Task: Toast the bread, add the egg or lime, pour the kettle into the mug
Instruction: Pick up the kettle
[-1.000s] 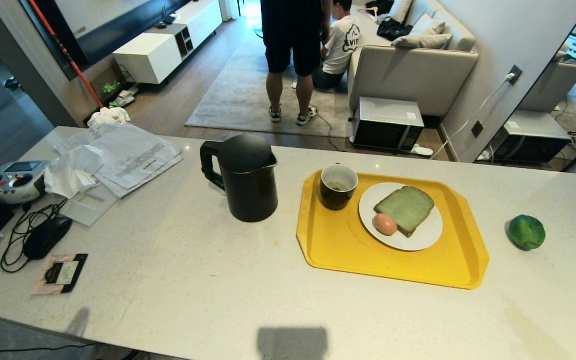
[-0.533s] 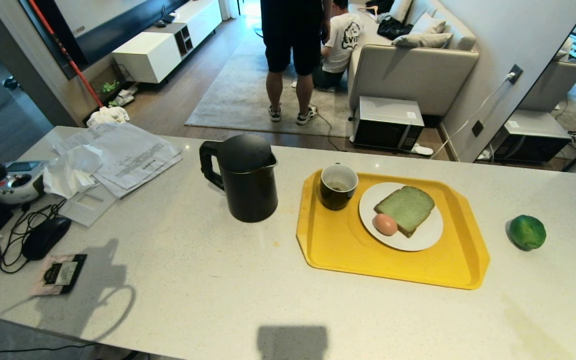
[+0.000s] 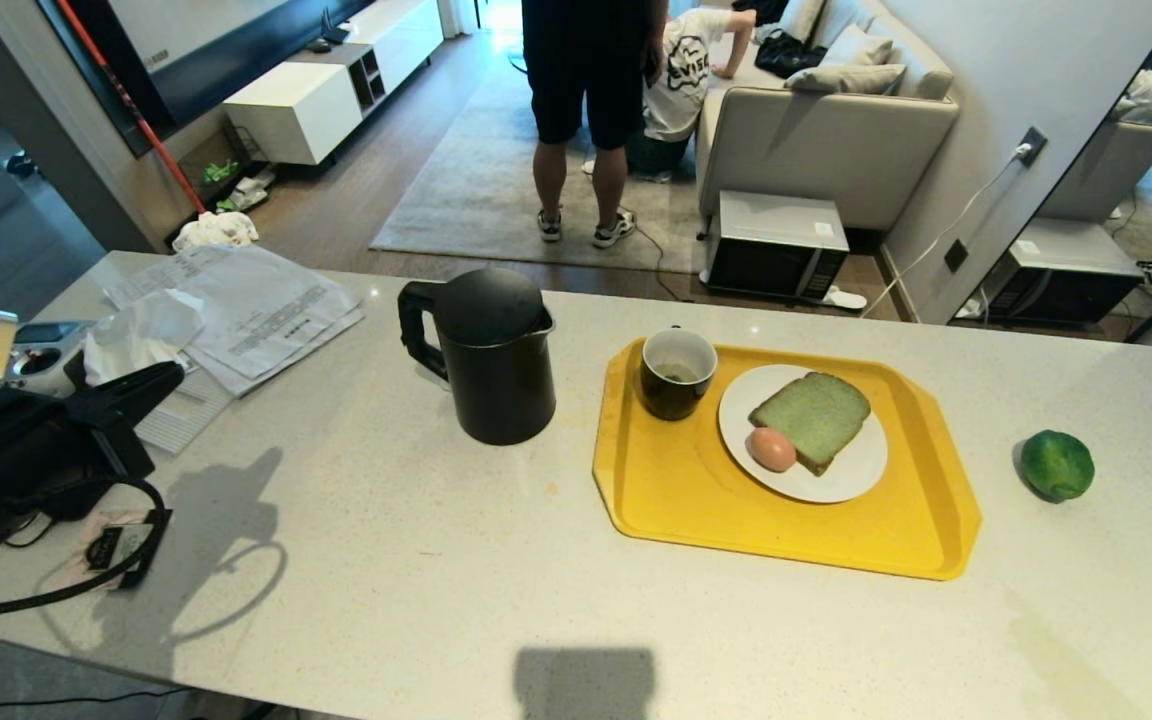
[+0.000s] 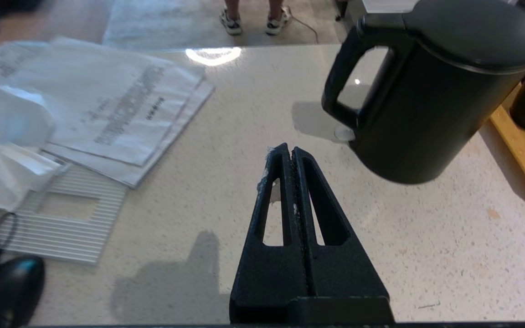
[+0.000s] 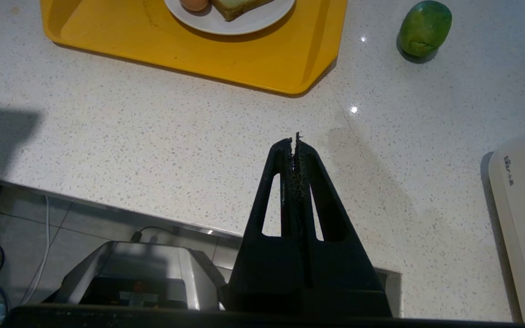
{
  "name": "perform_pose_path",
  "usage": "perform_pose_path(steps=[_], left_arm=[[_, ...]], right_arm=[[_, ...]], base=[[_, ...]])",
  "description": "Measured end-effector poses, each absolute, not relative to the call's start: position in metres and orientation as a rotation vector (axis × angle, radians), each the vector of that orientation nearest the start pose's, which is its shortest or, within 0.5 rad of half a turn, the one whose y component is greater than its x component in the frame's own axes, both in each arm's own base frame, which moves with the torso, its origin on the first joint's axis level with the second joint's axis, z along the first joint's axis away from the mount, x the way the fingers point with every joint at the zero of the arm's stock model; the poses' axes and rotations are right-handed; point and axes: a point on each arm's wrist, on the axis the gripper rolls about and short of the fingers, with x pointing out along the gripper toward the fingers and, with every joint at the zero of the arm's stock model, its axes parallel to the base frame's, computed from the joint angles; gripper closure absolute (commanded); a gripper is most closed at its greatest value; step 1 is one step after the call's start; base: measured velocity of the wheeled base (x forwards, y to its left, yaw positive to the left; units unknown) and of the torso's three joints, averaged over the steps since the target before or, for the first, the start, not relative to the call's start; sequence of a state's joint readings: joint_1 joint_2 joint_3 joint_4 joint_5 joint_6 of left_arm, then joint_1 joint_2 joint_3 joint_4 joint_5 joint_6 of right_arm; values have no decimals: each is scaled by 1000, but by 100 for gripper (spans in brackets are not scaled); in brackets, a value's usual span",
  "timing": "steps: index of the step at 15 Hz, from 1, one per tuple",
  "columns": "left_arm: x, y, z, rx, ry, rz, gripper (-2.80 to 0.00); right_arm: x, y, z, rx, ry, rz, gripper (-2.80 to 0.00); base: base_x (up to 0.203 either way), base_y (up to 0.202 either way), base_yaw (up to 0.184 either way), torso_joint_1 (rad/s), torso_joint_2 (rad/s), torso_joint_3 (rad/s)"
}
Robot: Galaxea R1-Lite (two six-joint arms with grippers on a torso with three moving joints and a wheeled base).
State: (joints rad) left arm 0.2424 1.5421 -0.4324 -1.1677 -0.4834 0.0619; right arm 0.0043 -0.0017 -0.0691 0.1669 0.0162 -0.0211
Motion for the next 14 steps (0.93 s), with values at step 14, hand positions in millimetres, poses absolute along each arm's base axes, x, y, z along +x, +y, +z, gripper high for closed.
perform_pose_path(steps=[14], left_arm=[[253,28,130,56,121,-340,0]], right_arm=[[-29,0,77,-20,97,21,0]], base=[[0,0,0,0,0,0]])
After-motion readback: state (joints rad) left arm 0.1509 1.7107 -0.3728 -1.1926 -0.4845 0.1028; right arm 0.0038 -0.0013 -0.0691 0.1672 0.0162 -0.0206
